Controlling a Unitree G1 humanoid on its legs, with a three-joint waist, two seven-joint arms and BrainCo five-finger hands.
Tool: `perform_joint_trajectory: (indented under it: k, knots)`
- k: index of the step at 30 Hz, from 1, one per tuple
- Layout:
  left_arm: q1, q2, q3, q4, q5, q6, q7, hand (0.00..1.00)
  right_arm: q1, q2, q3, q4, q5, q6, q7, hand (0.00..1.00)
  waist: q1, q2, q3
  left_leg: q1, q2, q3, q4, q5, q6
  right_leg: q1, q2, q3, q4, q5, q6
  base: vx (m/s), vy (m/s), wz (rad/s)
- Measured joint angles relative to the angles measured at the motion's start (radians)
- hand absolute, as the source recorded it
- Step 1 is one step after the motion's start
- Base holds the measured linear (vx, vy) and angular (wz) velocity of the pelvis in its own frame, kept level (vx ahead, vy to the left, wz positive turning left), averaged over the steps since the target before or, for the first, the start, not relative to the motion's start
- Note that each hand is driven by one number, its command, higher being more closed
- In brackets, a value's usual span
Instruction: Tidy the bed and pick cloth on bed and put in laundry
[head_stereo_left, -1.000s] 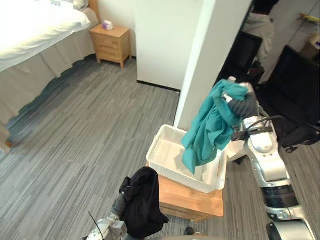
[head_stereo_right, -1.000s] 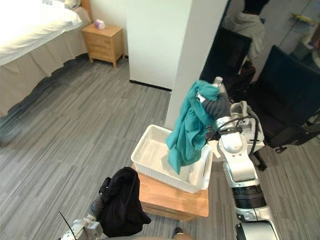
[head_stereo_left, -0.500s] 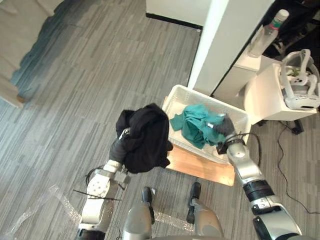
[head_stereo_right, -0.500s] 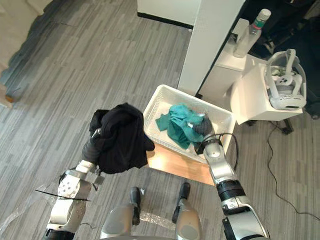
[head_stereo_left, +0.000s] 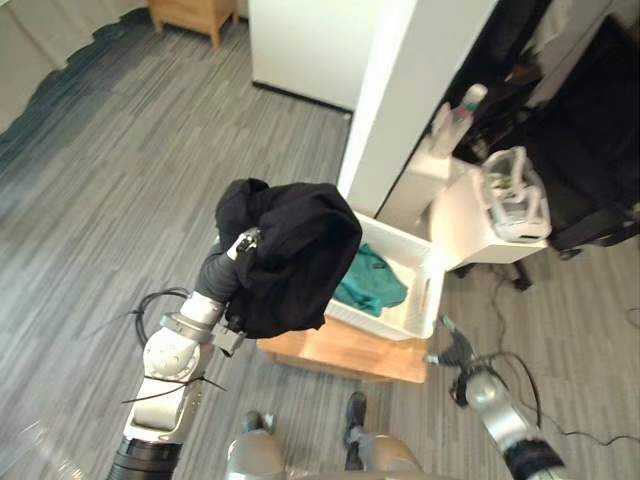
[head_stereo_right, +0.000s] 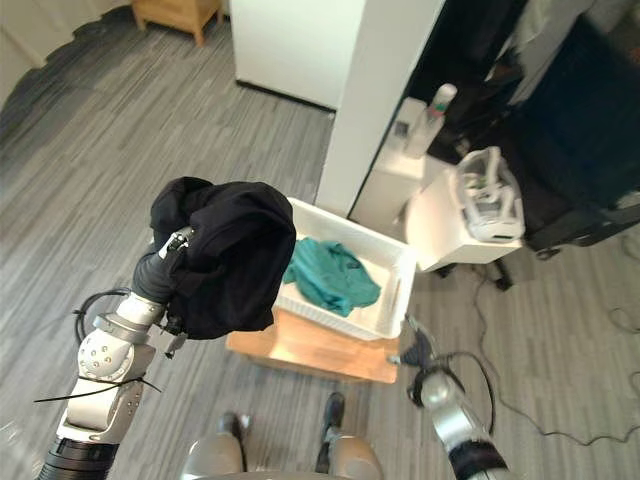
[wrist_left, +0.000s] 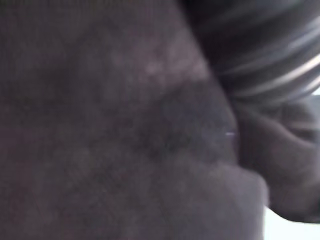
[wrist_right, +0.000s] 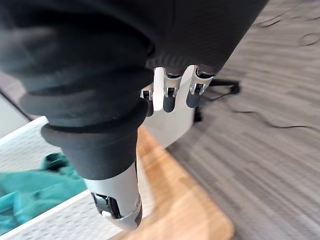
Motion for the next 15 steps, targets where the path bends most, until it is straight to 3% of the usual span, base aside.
perform_joint_trajectory:
  k: [2,6,10,15]
  knots:
    - [-0.032,0.000,0.002,0.002,0.087,0.021,0.038,1.00,0.093,0.041,-0.102,-0.117,0.043,0.003,-0.073,0.00,-0.035,0.021,-0.037,0.025,0.017,0.032,0.001,-0.005,-0.007,0.008,0.017,0.015,0.000,0.000,0.000,0.00,-0.068,-0.37]
    - [-0.100,0.012,0.009,0.051,0.167,0.050,0.084,1.00,0.161,0.083,-0.183,-0.232,0.070,0.002,-0.140,0.00,-0.065,0.040,-0.074,0.064,0.027,0.074,-0.002,-0.015,-0.013,0.018,0.026,0.057,0.000,0.000,0.000,-0.02,-0.006,-0.34]
    - [-0.161,0.057,0.043,0.198,0.285,0.083,0.167,1.00,0.221,0.120,-0.279,-0.339,0.090,-0.006,-0.162,0.00,-0.110,0.048,-0.106,0.096,0.030,0.119,0.000,-0.028,-0.021,0.021,0.036,0.100,0.000,-0.003,-0.007,-0.04,0.011,-0.33]
    - [-0.235,0.100,0.031,0.393,0.421,0.129,0.233,1.00,0.234,0.121,-0.367,-0.421,0.159,-0.051,-0.153,0.00,-0.150,0.061,-0.103,0.099,0.043,0.169,0.045,-0.054,-0.024,0.009,0.053,0.154,0.001,-0.002,-0.022,-0.05,0.018,-0.34]
